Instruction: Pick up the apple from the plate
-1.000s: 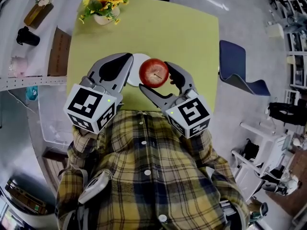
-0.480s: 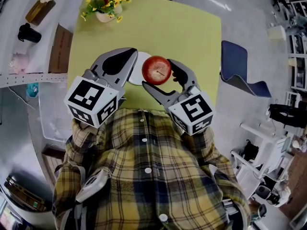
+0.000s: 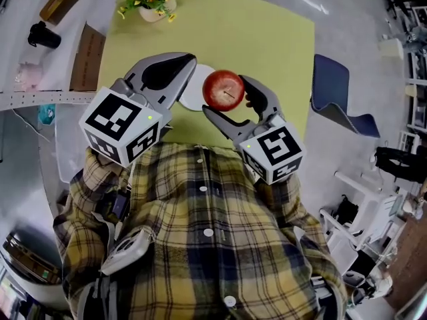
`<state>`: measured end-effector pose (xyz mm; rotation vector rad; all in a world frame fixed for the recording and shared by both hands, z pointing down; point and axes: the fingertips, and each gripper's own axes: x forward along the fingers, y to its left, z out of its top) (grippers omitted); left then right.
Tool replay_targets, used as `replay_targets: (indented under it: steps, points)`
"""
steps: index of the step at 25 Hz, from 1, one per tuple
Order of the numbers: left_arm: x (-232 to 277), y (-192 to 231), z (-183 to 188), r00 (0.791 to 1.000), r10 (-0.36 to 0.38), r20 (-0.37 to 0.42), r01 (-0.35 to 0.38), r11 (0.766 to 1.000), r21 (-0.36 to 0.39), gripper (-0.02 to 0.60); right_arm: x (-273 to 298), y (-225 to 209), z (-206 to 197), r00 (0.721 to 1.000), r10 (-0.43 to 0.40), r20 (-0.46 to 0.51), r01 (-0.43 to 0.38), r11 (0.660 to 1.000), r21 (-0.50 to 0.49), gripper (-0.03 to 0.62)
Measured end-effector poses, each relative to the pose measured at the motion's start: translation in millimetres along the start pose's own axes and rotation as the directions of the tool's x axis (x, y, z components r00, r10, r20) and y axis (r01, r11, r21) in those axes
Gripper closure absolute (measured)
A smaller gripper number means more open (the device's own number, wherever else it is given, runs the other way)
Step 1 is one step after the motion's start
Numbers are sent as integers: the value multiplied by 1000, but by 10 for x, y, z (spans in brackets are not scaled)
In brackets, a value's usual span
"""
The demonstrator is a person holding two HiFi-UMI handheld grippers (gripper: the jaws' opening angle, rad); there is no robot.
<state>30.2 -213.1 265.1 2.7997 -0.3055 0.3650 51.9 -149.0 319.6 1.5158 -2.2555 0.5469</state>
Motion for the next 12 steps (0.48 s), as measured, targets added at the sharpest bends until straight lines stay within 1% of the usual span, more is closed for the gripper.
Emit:
replay_targets:
  steps: [6, 12]
  points:
    - [-15, 40, -10, 1000, 5, -2, -5, 1000, 11, 574, 41, -3, -9, 1000, -7, 0, 7, 1000, 1, 210]
    - [-35, 81, -96, 1000, 12, -14, -12, 1000, 18, 574, 147, 46, -16, 1000, 6, 2, -6, 1000, 8, 210]
